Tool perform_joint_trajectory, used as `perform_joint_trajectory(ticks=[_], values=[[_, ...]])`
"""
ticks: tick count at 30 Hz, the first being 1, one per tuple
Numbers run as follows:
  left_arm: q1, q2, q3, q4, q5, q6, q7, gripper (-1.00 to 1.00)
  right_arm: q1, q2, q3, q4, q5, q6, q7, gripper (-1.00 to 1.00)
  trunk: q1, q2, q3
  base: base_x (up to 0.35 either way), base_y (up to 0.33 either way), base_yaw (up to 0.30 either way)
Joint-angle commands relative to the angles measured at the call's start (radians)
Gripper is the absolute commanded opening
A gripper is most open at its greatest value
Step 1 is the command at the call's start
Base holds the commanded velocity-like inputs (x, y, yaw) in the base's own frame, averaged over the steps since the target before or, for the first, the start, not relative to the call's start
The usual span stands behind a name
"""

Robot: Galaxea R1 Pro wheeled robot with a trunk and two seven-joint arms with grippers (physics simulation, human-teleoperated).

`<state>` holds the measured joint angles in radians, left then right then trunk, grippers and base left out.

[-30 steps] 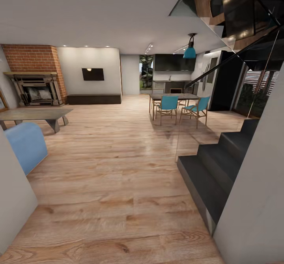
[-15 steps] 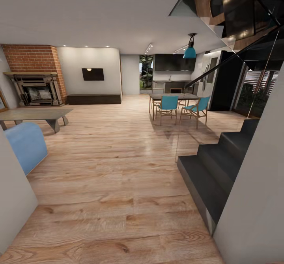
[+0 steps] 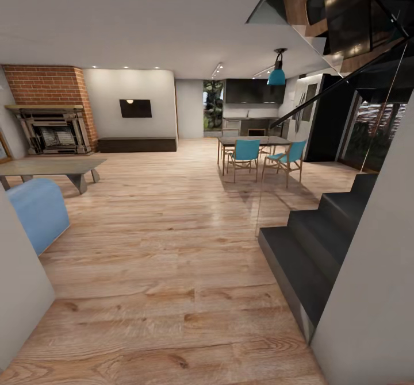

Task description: Pick up the two gym shoes and the two sandals from the corridor floor and place them onto the hallstand (shoe rack) in the corridor, making sure they are on the rack and not on the floor. Arrange them so the two gym shoes are next to each other and the two sandals are next to each other.

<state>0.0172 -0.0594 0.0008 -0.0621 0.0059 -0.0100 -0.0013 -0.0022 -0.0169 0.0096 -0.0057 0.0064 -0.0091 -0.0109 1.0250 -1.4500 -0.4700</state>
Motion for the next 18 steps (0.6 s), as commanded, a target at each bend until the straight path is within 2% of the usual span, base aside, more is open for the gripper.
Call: perform_joint_trajectory(ticks=[1,6,7,8,11,12,13,15,16,18], values=[[0.006,-0.004,0.0,-0.006,-0.001,0.001,0.001,1.0,-0.001,-0.006,0.0,-0.006,0.0,-0.004,-0.006,1.0,0.0,0.0,0.0,0.0,0.0,0.0],[0.034,-0.014,0.001,-0.034,-0.002,0.019,0.012,1.0,-0.02,-0.032,0.0,-0.034,0.001,0.002,-0.034,1.0,0.0,0.0,0.0,0.0,0.0,0.0],[0.021,-0.015,0.001,-0.578,-0.002,0.082,0.018,1.0,-0.083,-0.043,0.0,-0.265,0.0,0.018,-0.251,1.0,0.0,0.0,0.0,0.0,0.0,0.0],[0.021,-0.015,0.001,-0.578,-0.002,0.082,0.018,1.0,-0.083,-0.043,0.0,-0.265,0.0,0.018,-0.251,1.0,0.0,0.0,0.0,0.0,0.0,0.0],[-0.079,-0.017,0.001,-0.63,-0.001,0.187,0.043,1.0,-0.204,-0.048,0.0,-0.306,-0.001,0.11,-0.339,1.0,0.0,0.0,0.0,0.0,0.0,0.0],[-0.079,-0.017,0.001,-0.63,-0.001,0.187,0.043,1.0,-0.204,-0.048,0.0,-0.306,-0.001,0.11,-0.339,1.0,0.0,0.0,0.0,0.0,0.0,0.0],[-0.212,-0.018,0.002,-0.566,0.0,0.297,0.061,1.0,-0.341,-0.05,0.0,-0.278,-0.004,0.252,-0.37,1.0,0.0,0.0,0.0,0.0,0.0,0.0],[-0.294,-0.018,0.003,-0.471,0.006,0.341,0.067,1.0,-0.421,-0.05,-0.001,-0.238,-0.006,0.319,-0.364,1.0,0.0,0.0,0.0,0.0,0.0,0.0],[-0.294,-0.018,0.003,-0.471,0.006,0.341,0.067,1.0,-0.421,-0.05,-0.001,-0.238,-0.006,0.319,-0.364,1.0,0.0,0.0,0.0,0.0,0.0,0.0],[-0.362,-0.018,0.003,-0.377,0.017,0.365,0.071,1.0,-0.477,-0.049,-0.001,-0.204,-0.007,0.362,-0.344,1.0,0.0,0.0,0.0,0.0,0.0,0.0]])
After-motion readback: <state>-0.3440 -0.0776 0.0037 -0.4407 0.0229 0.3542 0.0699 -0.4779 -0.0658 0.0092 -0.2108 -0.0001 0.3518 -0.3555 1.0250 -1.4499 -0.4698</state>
